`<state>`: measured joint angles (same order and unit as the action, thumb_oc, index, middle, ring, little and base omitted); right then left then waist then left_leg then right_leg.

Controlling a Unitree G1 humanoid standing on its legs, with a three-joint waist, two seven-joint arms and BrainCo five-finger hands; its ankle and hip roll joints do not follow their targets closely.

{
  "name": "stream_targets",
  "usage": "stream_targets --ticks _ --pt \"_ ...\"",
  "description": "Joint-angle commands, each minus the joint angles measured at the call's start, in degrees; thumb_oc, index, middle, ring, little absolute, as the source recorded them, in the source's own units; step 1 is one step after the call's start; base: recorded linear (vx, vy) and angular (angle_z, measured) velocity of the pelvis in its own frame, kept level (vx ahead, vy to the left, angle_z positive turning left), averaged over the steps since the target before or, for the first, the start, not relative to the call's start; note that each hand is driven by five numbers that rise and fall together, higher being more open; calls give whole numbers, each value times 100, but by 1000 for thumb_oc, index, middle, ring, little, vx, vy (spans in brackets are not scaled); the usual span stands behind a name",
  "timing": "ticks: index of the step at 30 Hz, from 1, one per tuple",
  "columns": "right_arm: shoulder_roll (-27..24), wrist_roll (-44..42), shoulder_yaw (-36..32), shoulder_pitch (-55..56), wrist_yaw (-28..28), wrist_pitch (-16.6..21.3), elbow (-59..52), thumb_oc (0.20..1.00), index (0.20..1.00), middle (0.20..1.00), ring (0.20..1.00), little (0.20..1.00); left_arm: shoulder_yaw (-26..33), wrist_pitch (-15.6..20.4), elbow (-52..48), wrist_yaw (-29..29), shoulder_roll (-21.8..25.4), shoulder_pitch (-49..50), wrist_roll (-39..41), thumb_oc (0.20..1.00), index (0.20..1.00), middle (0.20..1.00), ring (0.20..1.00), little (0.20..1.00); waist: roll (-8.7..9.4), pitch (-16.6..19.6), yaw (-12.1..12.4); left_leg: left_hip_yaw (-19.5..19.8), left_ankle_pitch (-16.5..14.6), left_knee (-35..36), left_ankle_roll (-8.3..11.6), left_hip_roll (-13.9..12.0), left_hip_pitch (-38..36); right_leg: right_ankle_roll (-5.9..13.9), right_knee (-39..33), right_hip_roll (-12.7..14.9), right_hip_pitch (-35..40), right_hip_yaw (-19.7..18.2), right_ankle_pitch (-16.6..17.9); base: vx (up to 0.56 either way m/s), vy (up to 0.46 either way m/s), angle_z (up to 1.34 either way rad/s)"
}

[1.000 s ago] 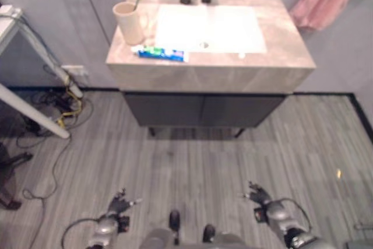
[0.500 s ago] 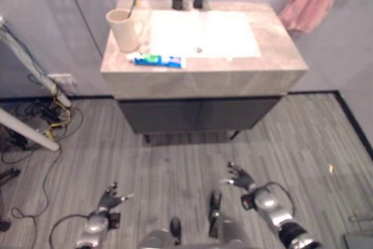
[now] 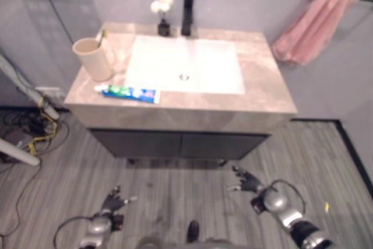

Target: Put brush and paste in cup on sink, flatten towel.

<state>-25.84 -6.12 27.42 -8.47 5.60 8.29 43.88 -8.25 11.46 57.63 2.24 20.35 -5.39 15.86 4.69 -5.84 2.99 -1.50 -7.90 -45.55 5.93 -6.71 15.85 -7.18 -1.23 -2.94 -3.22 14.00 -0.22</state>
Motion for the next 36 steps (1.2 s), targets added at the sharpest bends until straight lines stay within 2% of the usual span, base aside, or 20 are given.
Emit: stream_targets --ticks 1,3,4,6,7,9,14,16,17,19,20,22,24,26,29,31,32,33,34,36 --pt "-129 282 -160 -5 -148 89 -195 1000 1000 1000 1000 1000 -175 93 -143 110 211 -248 37 1000 1000 1000 1000 1000 -3 -357 -154 -742 422 1745 -436 90 -513 795 371 264 -39 93 -339 147 -4 59" --pt "-163 280 -211 70 -182 101 -227 1000 1000 1000 1000 1000 -194 117 -129 146 233 -266 19 1000 1000 1000 1000 1000 64 -343 -209 -782 65 2486 -559 289 -214 886 268 384 -52 170 -278 95 69 69" --pt "-163 280 -211 74 -182 101 -229 1000 1000 1000 1000 1000 -195 117 -129 147 233 -263 19 1000 1000 1000 1000 1000 71 -336 -213 -785 79 2519 -567 304 -226 892 267 396 -54 172 -277 151 124 63" --pt "-126 423 -207 102 -261 146 -37 1000 1000 1000 1000 1000 -312 169 -193 140 272 -192 -146 1000 1000 1000 1000 1000 68 -245 -174 -410 964 4243 -447 413 2 888 92 399 22 262 -248 193 156 35" --pt "-138 526 -168 61 -274 153 -14 1000 1000 1000 1000 1000 -327 178 -263 122 300 -157 -163 1000 1000 1000 1000 1000 37 -223 -154 -246 1189 4804 -376 374 24 882 76 384 84 277 -298 123 104 4" --pt "-178 682 8 -62 -128 137 -122 1000 1000 1000 1000 1000 -322 163 -462 50 416 -14 -220 1000 1000 1000 1000 1000 -34 -199 -38 92 1430 5055 -295 304 37 867 223 367 225 169 -463 321 264 1" --pt "-190 909 10 -85 -122 163 -196 1000 1000 1000 1000 1000 -300 198 -1156 -71 643 396 -423 1000 1000 1000 1000 1000 -47 -118 107 347 1473 4815 -415 420 -148 955 427 524 432 -34 -596 306 308 -65" --pt "-62 778 -411 83 -266 141 -324 1000 1000 1000 1000 1000 -266 214 -1730 -216 905 723 -517 1000 1000 1000 1000 1000 -54 -130 127 244 1036 4072 -610 626 -14 1095 875 850 459 -94 -579 311 420 -36" --pt "-59 778 -411 89 -265 140 -328 1000 1000 1000 1000 1000 -265 207 -1742 -217 911 732 -517 1000 1000 1000 1000 1000 -48 -125 139 232 1018 4046 -614 627 -3 1100 894 857 447 -108 -589 202 384 6" --pt "75 755 -511 124 -270 147 -540 1000 1000 1000 1000 1000 -217 185 -2116 -264 1226 1026 -797 1000 1000 1000 1000 1000 -114 -223 159 112 760 3923 -907 727 -180 1185 2322 1199 -222 -176 127 154 382 -12" --pt "77 755 -510 123 -270 146 -540 1000 1000 1000 1000 1000 -214 182 -2120 -264 1228 1029 -799 1000 1000 1000 1000 1000 -103 -223 171 94 756 3919 -914 736 -178 1193 2359 1213 -247 -199 114 96 325 -37" --pt "116 873 -398 8 -258 194 -644 1000 1000 1000 1000 1000 -166 190 -2437 -345 1425 1243 -931 1000 1000 1000 1000 1000 -229 -493 164 -21 666 3990 -1019 726 -483 1212 3321 1311 -785 -56 258 121 286 -26" --pt "139 915 -381 28 -213 196 -707 1000 1000 1000 1000 1000 -150 192 -2541 -419 1491 1373 -987 1000 1000 1000 1000 1000 -276 -500 195 -64 629 4070 -1026 706 -640 1251 3058 1402 -825 144 200 201 114 -18" --pt "131 1002 -375 11 -188 167 -766 1000 1000 1000 1000 1000 -97 208 -2817 -503 1530 1579 -976 1000 1000 1000 1000 1000 -389 -496 346 -178 499 4056 -955 521 -778 1367 2058 1808 -479 764 274 196 -13 -16" --pt "95 1049 -298 -96 -190 162 -812 1000 1000 1000 1000 1000 -211 270 -2695 -487 1565 1505 -939 1000 1000 1000 1000 1000 -374 -499 317 -52 497 4063 -813 419 -817 1555 895 1669 -346 92 759 117 -208 -26" --pt "85 1061 -264 -150 -198 160 -815 1000 1000 1000 1000 1000 -218 274 -2734 -484 1564 1496 -917 1000 1000 1000 1000 1000 -353 -467 339 -31 503 4065 -776 376 -804 1621 736 1699 -332 16 941 100 -267 12" --pt "12 1031 -262 -198 -200 177 -954 1000 1000 1000 1000 1000 -215 270 -2770 -428 1564 1446 -896 1000 1000 1000 1000 1000 -313 -434 301 81 574 4104 -683 296 -781 1610 785 1532 -340 -293 753 79 -260 26" --pt "10 1030 -263 -196 -198 175 -958 1000 1000 1000 1000 1000 -215 268 -2772 -428 1564 1447 -896 1000 1000 1000 1000 1000 -315 -432 299 84 579 4113 -678 292 -783 1606 799 1530 -347 -291 742 192 -562 31" --pt "-26 995 -194 -244 -184 215 -1009 1000 1000 1000 1000 1000 -211 286 -2609 -395 1502 1404 -872 1000 1000 1000 1000 1000 -251 -324 353 89 726 4443 -526 78 -893 1487 612 1355 -282 -103 202 160 -501 28" --pt "-205 996 -122 -245 -135 238 -1238 1000 1000 1000 1000 1000 -212 248 -2477 -390 1504 1334 -829 1000 1000 1000 1000 1000 -262 -280 280 207 1212 4924 -271 -207 -943 1325 555 1019 -287 -40 -38 125 -643 21"
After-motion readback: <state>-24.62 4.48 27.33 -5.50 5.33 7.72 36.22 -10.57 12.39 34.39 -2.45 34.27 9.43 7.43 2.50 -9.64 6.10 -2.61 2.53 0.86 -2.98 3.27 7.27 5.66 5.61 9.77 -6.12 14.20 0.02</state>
